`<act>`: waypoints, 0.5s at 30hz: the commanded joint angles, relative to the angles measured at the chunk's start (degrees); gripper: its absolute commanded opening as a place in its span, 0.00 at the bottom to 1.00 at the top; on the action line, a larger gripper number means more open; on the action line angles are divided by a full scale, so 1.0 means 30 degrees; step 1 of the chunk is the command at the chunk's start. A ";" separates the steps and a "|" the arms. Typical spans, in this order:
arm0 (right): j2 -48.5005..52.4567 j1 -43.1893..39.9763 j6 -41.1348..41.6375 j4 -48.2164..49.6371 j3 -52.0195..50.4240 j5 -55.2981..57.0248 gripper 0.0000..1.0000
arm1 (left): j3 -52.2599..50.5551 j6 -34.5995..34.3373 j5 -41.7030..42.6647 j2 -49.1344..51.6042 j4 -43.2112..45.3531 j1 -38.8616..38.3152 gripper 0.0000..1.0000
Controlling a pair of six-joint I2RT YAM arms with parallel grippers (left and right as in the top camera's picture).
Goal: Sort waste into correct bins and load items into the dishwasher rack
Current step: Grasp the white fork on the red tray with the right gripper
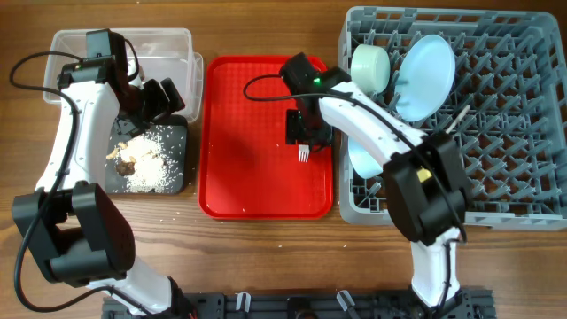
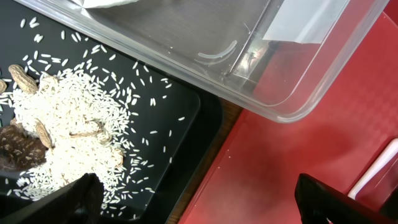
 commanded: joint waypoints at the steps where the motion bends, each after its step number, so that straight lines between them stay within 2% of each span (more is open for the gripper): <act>1: 0.0714 0.0007 0.0627 0.0211 0.0226 0.0619 0.52 | 0.0255 -0.0240 0.0226 -0.0350 0.0000 0.0000 1.00; 8: 0.1020 -0.0051 0.1005 0.0590 0.0029 0.0750 0.52 | 0.0255 -0.0240 0.0226 -0.0350 0.0000 0.0000 1.00; 15: 0.1384 -0.0255 0.1166 0.0685 0.0029 0.0729 0.47 | 0.0255 -0.0240 0.0226 -0.0350 0.0000 0.0000 1.00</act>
